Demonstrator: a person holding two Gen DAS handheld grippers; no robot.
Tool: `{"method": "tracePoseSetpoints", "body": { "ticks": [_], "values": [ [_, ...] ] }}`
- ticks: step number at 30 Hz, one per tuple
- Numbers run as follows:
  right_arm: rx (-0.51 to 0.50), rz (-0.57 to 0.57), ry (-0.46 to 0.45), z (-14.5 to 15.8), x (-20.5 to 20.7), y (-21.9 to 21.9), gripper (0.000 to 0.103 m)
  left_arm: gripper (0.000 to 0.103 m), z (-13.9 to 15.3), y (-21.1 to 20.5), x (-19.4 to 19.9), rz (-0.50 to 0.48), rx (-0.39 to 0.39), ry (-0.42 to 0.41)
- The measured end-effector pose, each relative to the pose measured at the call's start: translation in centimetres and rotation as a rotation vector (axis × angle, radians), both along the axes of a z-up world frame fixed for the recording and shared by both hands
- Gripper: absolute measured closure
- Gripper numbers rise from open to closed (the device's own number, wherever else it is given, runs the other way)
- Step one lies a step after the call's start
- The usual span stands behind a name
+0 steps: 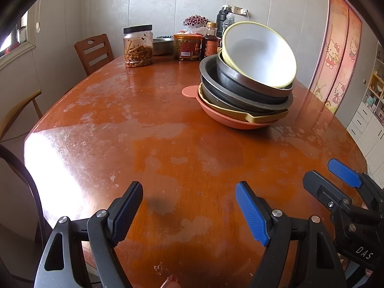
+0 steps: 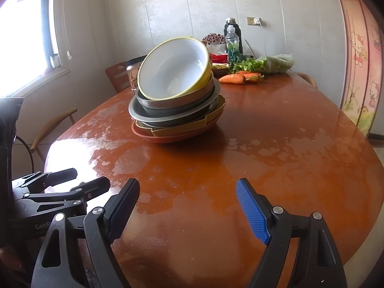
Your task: Organize plates and bowls
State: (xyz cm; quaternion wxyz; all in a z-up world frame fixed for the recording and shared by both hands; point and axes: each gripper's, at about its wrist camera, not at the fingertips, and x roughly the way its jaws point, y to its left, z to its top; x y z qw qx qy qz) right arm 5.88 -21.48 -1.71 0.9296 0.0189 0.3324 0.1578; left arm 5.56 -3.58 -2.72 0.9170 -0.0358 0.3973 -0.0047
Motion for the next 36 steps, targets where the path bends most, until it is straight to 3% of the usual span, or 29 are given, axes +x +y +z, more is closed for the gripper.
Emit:
{"method": "tracePoseSetpoints", "body": {
  "ticks": [36],
  "values": [
    [0.001,-0.003,-0.002,0.33,0.04,-0.49,0.019,0.024,0.08,0.35,0.26,0.008,0.011,0.0]
  ]
}}
